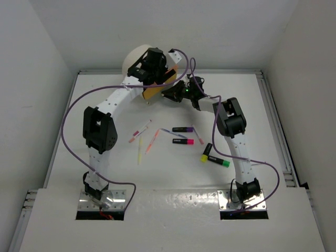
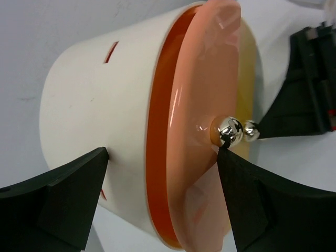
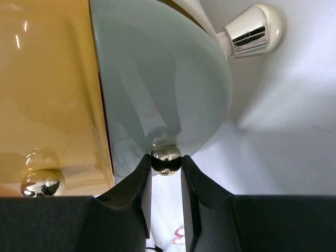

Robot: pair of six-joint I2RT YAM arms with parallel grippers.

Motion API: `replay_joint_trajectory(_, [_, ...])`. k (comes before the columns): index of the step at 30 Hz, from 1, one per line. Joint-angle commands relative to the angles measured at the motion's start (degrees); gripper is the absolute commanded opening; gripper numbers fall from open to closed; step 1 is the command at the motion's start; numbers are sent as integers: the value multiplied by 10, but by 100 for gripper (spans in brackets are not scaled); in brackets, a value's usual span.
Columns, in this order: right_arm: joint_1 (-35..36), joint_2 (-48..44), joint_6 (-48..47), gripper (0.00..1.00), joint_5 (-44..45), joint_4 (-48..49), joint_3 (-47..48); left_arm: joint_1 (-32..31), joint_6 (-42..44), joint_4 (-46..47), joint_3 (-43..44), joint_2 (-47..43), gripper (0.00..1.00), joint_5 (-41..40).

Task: Sort the stationery into containers
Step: Open the drawer in the storage box.

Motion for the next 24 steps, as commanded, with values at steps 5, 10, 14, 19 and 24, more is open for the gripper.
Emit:
replay_joint_trajectory(5, [-6, -34, -15, 0, -3, -8, 5, 9, 23, 57, 32, 7, 91, -51])
replay_joint_trajectory(10, [-6, -43, -11, 0, -8, 3, -9, 12, 18, 52, 34, 6, 90, -46])
replay_joint_trajectory(14, [-7, -52, -7, 0, -11, 8, -26, 14, 13, 42, 34, 9, 90, -50])
replay_joint_trajectory(19, [-9, -64, -5, 0, -17, 16, -45, 17, 7, 32, 34, 11, 89, -53])
replay_joint_trajectory(24, [-14, -78, -3, 0, -26, 25, -67, 21, 5, 28, 34, 13, 89, -50])
